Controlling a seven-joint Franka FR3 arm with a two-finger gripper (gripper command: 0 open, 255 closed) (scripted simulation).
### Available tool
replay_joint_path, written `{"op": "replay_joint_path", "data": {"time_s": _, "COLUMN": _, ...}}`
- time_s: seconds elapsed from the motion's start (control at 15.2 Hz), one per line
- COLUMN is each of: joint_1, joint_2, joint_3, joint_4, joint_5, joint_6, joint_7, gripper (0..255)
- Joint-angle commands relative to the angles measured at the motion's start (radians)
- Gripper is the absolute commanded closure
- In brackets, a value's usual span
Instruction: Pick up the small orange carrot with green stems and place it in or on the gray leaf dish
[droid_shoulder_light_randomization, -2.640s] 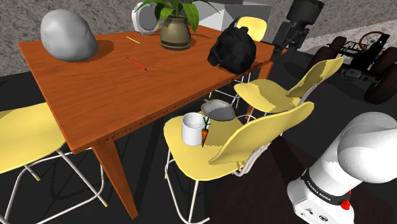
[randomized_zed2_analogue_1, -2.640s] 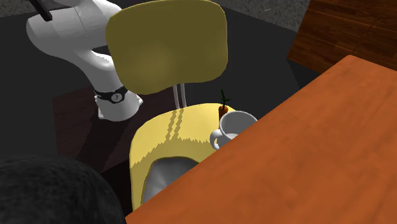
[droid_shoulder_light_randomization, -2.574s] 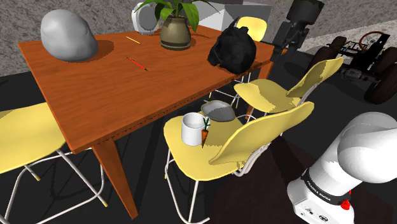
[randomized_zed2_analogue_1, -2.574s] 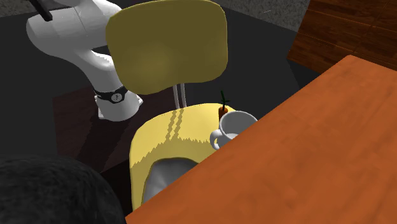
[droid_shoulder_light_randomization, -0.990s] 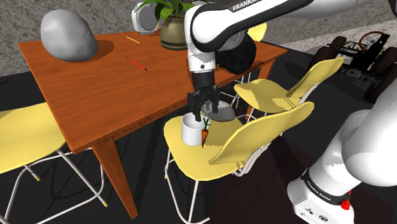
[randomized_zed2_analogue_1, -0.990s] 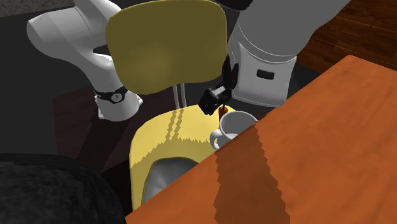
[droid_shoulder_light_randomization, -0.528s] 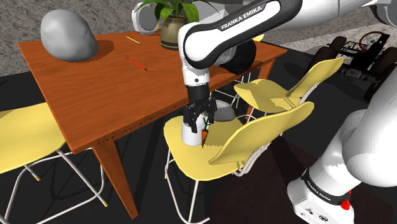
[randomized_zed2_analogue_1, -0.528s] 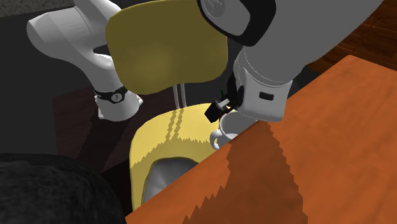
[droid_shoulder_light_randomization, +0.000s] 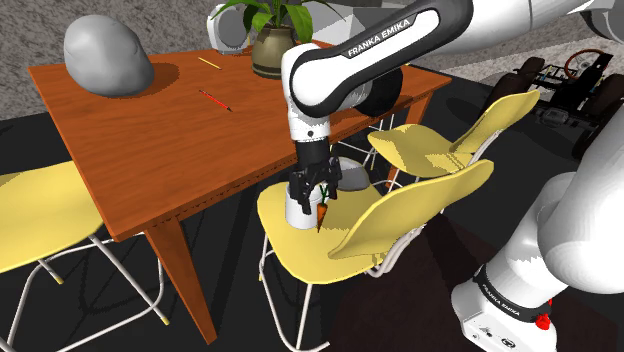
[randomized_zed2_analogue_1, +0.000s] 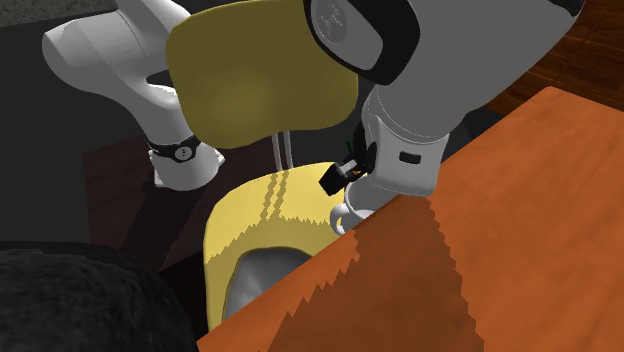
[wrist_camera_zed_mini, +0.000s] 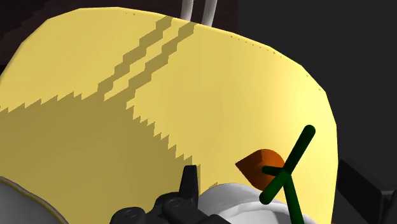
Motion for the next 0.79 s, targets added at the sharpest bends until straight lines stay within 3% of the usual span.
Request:
{"op": "replay_joint_path", "data": {"time_s": 0.0, "joint_1": 0.000, "joint_2": 0.000, "joint_3": 0.000, "joint_4": 0.000, "joint_5": 0.000, "joint_6": 0.000, "joint_7": 0.000, "gripper": 0}}
{"op": "replay_joint_path", "data": {"time_s": 0.07, "joint_1": 0.000, "joint_2": 0.000, "joint_3": 0.000, "joint_4": 0.000, "joint_5": 0.000, "joint_6": 0.000, "joint_7": 0.000, "gripper": 255}}
{"op": "replay_joint_path", "data": {"time_s": 0.73, "joint_1": -0.001, "joint_2": -0.007, "joint_3": 0.000, "joint_4": 0.006, "joint_5": 0.000, "joint_6": -0.013, "joint_7": 0.002, "gripper": 255}}
